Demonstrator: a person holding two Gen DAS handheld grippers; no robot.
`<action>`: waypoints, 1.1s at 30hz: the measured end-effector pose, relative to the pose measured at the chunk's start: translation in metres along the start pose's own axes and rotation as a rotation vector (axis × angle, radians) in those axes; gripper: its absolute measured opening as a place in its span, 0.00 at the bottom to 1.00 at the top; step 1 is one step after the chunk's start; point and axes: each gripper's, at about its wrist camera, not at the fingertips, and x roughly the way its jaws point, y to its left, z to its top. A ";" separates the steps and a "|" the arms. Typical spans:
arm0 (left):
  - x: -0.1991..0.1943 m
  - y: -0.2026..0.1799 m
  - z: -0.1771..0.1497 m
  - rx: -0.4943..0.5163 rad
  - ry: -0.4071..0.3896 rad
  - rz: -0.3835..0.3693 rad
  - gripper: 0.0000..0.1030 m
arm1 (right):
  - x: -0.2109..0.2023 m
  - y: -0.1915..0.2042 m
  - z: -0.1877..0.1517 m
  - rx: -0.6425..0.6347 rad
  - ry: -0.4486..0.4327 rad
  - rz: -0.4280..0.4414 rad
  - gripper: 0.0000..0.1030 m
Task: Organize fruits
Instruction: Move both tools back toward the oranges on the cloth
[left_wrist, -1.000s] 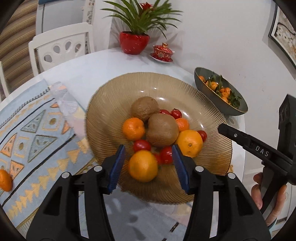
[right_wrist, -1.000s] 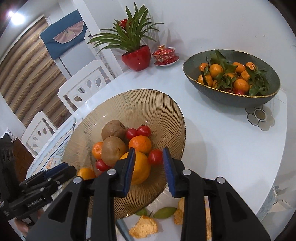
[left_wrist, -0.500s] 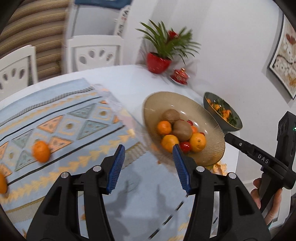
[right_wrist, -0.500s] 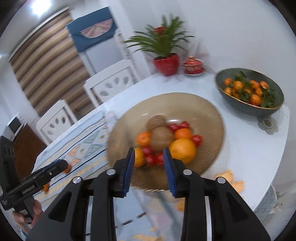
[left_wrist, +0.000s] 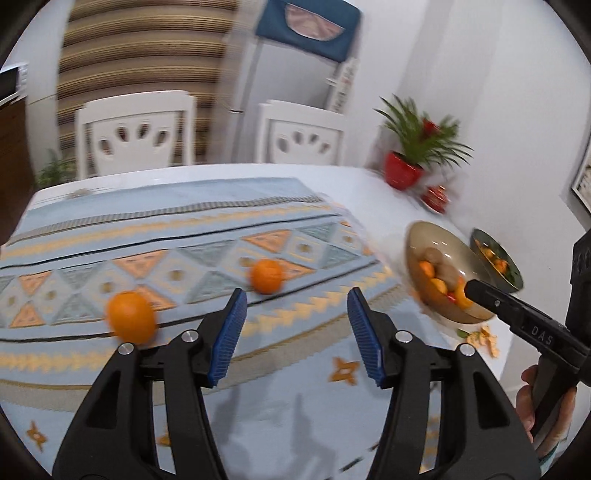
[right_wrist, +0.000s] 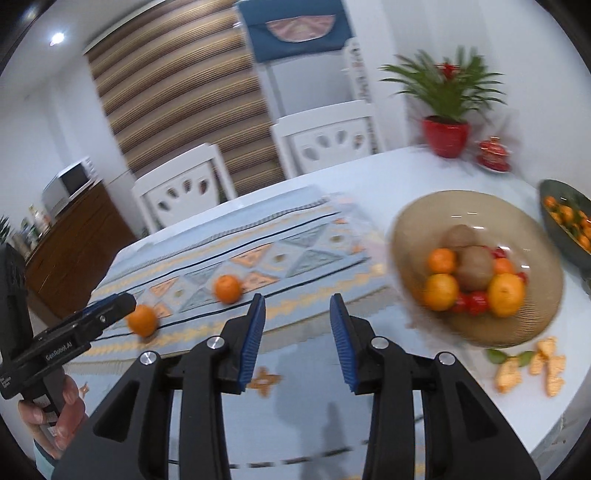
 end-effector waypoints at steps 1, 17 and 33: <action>-0.004 0.010 0.000 -0.007 -0.001 0.019 0.56 | 0.005 0.011 -0.001 -0.013 0.009 0.011 0.36; -0.005 0.121 0.017 -0.187 -0.021 0.212 0.59 | 0.083 0.119 0.002 -0.177 0.085 0.025 0.52; 0.044 0.141 -0.008 -0.173 -0.091 0.215 0.79 | 0.184 0.085 -0.002 -0.012 0.037 0.069 0.65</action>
